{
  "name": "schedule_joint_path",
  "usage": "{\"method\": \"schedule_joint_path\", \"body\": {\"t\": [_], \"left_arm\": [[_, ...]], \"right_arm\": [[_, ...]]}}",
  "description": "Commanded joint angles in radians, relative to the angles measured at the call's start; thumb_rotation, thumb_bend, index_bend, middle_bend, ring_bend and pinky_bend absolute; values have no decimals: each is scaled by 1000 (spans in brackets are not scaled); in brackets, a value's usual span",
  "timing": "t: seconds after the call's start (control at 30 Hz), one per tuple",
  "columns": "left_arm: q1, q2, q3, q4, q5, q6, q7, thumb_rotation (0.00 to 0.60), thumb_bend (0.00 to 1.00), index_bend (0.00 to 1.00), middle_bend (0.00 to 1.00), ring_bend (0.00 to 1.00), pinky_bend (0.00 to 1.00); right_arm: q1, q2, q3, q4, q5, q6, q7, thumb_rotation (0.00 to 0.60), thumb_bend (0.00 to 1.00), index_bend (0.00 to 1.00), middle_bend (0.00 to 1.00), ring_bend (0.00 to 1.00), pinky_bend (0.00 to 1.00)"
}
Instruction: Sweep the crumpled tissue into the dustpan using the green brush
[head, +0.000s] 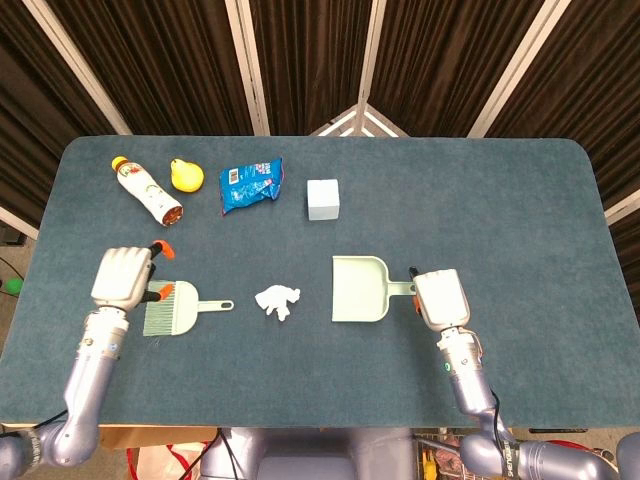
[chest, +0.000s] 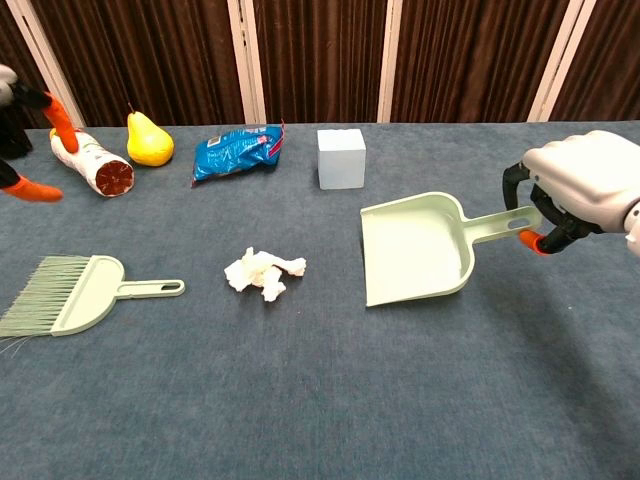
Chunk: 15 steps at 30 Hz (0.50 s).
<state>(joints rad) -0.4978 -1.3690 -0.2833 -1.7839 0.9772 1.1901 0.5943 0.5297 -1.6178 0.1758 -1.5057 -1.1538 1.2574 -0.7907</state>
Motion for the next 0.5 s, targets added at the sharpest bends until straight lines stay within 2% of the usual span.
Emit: {"method": "schedule_joint_path", "body": {"t": [0.03, 0.23, 0.5], "left_arm": [[-46, -61, 7, 5, -112, -9, 79, 600, 316, 456, 998, 986, 1000], [-82, -121, 35, 42, -201, -1, 136, 600, 335, 453, 1000, 992, 1000], [-102, -163, 73, 72, -211, 8, 145, 600, 335, 453, 998, 991, 1000]], "right_arm": [[0, 3, -3, 1, 3, -2, 0, 600, 453, 570, 814, 843, 821], [1, 10, -12, 5, 3, -9, 0, 600, 456, 585, 814, 844, 821], [10, 9, -26, 5, 10, -22, -33, 600, 458, 586, 814, 844, 821]]}}
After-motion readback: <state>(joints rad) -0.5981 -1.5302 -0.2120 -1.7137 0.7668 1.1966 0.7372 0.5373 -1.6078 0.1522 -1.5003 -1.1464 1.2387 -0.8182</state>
